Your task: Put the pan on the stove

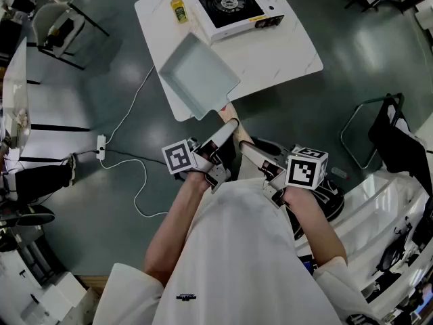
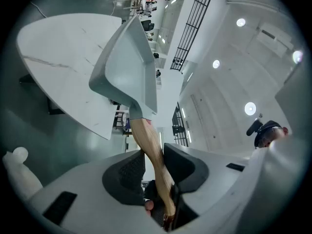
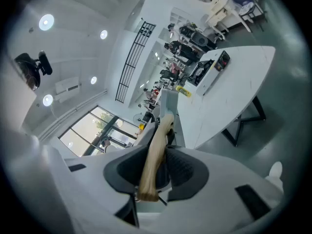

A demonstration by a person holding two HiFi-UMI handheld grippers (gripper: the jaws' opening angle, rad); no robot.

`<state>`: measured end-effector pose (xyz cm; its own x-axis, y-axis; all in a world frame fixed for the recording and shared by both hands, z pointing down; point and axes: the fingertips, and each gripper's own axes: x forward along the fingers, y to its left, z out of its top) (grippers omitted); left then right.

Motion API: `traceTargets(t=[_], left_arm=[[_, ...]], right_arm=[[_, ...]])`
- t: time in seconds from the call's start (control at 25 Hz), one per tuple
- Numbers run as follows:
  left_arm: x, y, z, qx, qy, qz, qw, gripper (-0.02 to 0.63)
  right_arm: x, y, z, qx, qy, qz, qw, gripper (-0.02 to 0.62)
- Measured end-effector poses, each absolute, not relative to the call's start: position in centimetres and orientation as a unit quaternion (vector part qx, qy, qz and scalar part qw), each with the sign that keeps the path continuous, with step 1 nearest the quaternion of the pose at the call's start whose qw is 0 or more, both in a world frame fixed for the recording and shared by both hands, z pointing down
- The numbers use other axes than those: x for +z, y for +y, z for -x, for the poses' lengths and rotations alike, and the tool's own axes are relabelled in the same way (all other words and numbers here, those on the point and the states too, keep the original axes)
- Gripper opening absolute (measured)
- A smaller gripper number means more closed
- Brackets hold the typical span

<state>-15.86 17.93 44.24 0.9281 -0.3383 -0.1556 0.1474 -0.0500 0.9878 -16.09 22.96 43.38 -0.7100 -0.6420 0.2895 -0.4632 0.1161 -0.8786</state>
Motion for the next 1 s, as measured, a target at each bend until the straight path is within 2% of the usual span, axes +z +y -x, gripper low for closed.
traceTargets(t=[0.36, 1.0], left_arm=[[42.9, 25.9, 17.5, -0.180, -0.119, -0.714, 0.666, 0.121], [42.2, 33.4, 9.5, -0.197, -0.115, -0.711, 0.665, 0.121]], right_arm=[[42.2, 31.1, 17.5, -0.566, 0.752, 0.330, 0.077, 0.121], [41.0, 38.4, 9.1, -0.557, 0.771, 0.301, 0.066, 0.127]])
